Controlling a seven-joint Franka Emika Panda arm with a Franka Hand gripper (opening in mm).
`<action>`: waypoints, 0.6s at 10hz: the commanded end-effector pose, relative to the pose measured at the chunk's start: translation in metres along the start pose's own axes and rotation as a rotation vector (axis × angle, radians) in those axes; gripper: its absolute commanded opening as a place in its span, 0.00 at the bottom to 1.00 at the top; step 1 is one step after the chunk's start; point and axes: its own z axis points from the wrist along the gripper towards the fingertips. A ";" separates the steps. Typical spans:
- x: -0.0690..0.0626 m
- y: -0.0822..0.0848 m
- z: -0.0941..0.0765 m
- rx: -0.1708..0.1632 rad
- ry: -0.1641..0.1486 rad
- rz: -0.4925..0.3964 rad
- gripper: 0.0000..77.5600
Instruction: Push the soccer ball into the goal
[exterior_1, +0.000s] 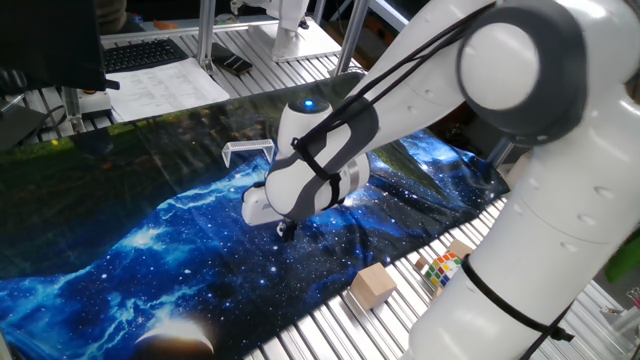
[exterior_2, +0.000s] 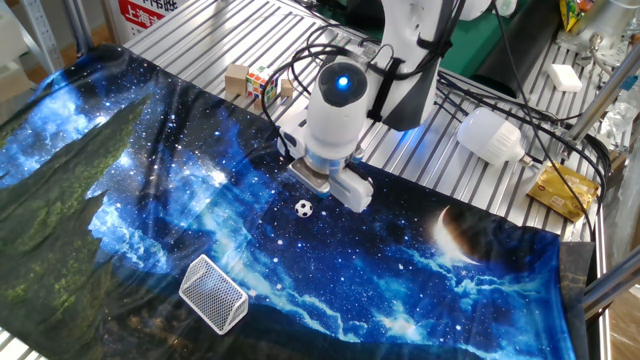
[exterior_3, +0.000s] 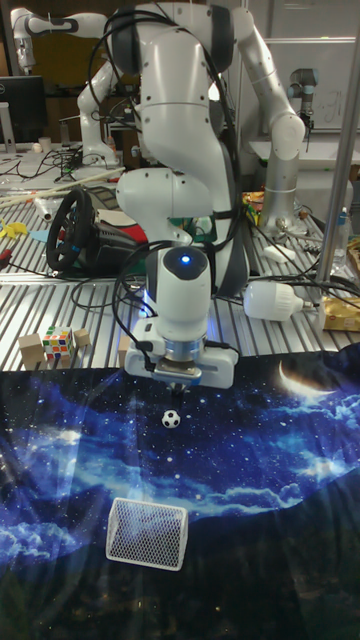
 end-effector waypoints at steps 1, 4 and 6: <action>-0.004 -0.002 0.008 0.000 -0.004 -0.003 0.00; -0.003 -0.002 0.011 0.001 -0.001 -0.010 0.00; -0.003 -0.002 0.012 -0.001 0.003 -0.005 0.00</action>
